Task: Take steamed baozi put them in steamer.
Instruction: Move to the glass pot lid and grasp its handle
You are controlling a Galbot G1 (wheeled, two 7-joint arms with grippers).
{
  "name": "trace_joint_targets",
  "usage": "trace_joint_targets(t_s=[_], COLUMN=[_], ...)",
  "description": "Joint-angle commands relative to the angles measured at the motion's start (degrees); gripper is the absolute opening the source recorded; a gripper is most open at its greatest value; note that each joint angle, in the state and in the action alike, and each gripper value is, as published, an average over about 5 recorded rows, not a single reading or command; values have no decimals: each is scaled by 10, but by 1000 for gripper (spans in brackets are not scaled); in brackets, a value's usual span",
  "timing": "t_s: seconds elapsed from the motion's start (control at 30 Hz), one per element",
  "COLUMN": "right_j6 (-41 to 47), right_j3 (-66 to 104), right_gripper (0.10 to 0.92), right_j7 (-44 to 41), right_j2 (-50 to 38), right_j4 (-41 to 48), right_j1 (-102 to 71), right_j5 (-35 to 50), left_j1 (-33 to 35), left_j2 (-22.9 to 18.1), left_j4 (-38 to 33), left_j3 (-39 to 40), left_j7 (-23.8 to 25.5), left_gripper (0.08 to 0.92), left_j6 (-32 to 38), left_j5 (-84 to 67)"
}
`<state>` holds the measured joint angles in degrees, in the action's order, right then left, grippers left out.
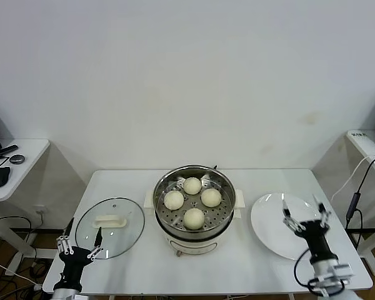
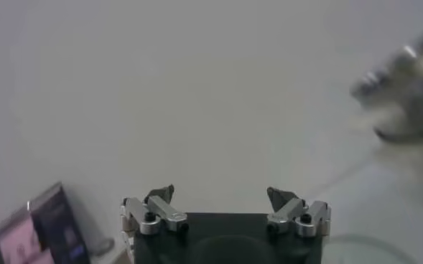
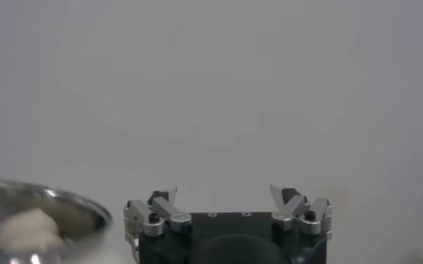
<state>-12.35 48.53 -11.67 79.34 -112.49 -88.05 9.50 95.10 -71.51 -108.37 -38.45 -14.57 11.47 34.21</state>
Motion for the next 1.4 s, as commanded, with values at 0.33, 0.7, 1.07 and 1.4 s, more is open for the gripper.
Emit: trace_joint_targets(t_s=[0.33, 0.7, 1.07, 1.4], right_j6=[30, 29, 28, 25], right_j3=[54, 49, 37, 30], right_gripper=[823, 823, 823, 823], right_j7=[23, 27, 27, 24], right_j2=[75, 80, 81, 83], right_j4=[-51, -52, -48, -46], right_j1=[-97, -94, -92, -94], right_j5=[21, 16, 9, 1], left_j1=[-207, -279, -317, -331], left_j2=[116, 122, 113, 102], left_j4=[264, 330, 346, 353], left_j3=[43, 69, 89, 103], left_j7=[19, 33, 43, 50], left_gripper=[823, 823, 823, 823], left_j6=[42, 42, 41, 39], left_j5=[389, 400, 401, 400])
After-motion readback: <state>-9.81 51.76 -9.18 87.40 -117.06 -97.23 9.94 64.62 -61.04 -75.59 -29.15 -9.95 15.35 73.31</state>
